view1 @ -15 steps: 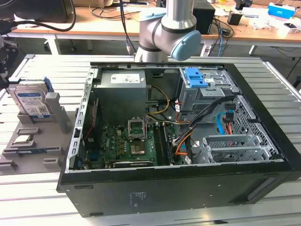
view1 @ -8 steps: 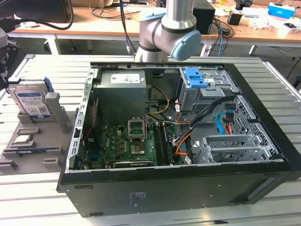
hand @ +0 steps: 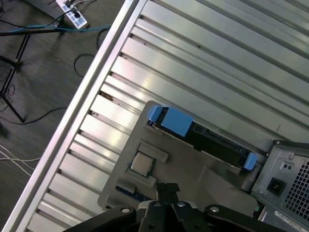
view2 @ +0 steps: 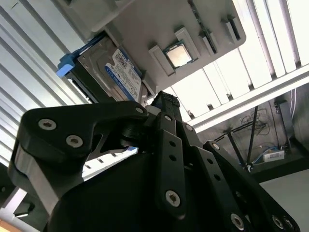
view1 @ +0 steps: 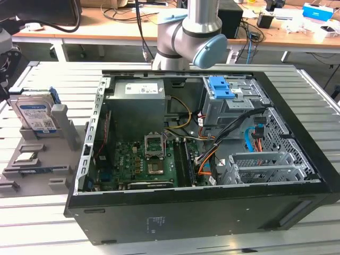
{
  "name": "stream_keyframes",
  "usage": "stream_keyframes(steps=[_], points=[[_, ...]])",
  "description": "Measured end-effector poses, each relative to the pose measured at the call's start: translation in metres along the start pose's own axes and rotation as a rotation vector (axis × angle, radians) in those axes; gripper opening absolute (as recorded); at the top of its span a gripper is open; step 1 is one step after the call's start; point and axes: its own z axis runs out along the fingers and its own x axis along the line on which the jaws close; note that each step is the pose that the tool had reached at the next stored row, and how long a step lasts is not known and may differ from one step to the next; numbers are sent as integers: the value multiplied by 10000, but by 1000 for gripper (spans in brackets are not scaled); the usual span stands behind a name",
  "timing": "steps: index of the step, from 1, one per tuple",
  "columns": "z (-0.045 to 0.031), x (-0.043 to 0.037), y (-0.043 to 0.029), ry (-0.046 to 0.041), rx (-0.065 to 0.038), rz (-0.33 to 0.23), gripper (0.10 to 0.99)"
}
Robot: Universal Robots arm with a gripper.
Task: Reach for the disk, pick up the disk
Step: 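Pick up the disk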
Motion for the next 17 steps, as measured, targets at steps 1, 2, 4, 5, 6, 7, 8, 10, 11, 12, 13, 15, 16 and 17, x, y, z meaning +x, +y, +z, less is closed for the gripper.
stream_keyframes(steps=[1,2,4,5,6,7,8,10,11,12,13,15,16,17], points=[[0,0,0,3,0,-91,106],[0,0,0,7,0,-175,106],[0,0,0,14,0,-363,106],[0,0,0,19,0,-506,106],[0,0,0,23,0,-608,106],[0,0,0,26,1,-686,106],[0,0,0,31,0,-803,106],[0,0,0,44,0,-1154,106],[0,0,0,48,0,-1240,106],[0,0,0,50,0,-1317,106],[0,0,0,55,0,-1437,106],[0,0,0,65,1,-1691,106],[0,0,0,67,1,-1769,106],[0,0,0,74,0,-1934,106]])
